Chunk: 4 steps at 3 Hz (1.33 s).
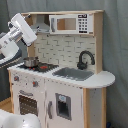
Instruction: Play with the kitchen
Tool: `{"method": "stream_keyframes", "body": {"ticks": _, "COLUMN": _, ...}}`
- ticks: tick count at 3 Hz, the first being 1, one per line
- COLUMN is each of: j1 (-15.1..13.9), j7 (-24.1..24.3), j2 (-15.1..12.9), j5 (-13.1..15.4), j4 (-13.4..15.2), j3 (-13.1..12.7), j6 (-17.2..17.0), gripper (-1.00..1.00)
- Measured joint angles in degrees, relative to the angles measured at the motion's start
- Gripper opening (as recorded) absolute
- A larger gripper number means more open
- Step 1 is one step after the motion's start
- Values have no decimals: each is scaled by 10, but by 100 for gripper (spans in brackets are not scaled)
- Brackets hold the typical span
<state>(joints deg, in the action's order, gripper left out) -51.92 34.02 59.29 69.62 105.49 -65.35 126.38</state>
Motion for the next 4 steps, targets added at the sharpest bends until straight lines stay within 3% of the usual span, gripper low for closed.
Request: {"method": "stream_keyframes", "body": {"ticks": 4, "j1": -130, "j7": 92, "j2": 0, "j5": -149, "j4": -108, "j3": -65, "j6": -4, "gripper": 100}}
